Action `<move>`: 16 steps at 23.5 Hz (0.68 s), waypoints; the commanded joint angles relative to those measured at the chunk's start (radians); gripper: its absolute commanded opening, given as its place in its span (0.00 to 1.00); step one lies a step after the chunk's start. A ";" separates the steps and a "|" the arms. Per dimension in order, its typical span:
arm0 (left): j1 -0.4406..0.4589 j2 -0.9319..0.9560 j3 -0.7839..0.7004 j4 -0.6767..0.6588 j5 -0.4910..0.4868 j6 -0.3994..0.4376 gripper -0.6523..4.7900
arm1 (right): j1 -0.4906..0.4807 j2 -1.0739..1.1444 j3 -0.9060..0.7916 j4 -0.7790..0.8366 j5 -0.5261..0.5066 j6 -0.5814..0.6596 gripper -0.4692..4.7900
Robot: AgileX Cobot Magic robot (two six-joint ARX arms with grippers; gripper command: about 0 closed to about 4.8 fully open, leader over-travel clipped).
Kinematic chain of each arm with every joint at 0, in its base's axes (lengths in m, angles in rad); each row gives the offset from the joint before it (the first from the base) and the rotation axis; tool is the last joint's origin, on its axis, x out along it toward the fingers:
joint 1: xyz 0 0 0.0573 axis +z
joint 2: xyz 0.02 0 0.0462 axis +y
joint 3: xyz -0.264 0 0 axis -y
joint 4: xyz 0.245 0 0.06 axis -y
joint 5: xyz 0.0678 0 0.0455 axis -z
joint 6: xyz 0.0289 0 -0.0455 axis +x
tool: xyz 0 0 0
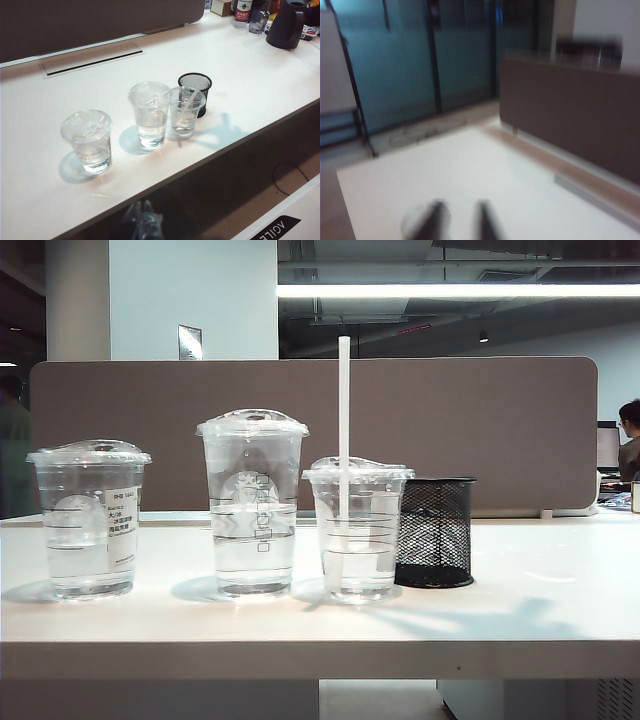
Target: Pick up the straw and insert it into the small coffee cup.
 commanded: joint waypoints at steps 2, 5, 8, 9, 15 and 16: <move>0.000 0.001 0.002 0.034 0.004 -0.024 0.11 | 0.000 -0.135 -0.012 -0.121 0.105 -0.032 0.07; 0.000 0.001 0.002 0.072 0.005 -0.119 0.11 | 0.000 -0.259 -0.074 -0.153 0.177 -0.095 0.07; 0.001 -0.010 -0.039 0.125 0.081 0.032 0.11 | 0.000 -0.420 -0.220 -0.137 0.267 -0.107 0.07; 0.000 -0.014 -0.059 0.144 0.118 0.057 0.11 | 0.000 -0.464 -0.260 -0.136 0.281 -0.107 0.07; 0.024 -0.019 -0.332 0.431 0.268 -0.008 0.11 | 0.000 -0.834 -0.576 -0.132 0.319 -0.105 0.07; 0.027 -0.019 -0.368 0.472 0.260 -0.027 0.11 | 0.000 -0.873 -0.606 -0.132 0.335 -0.105 0.07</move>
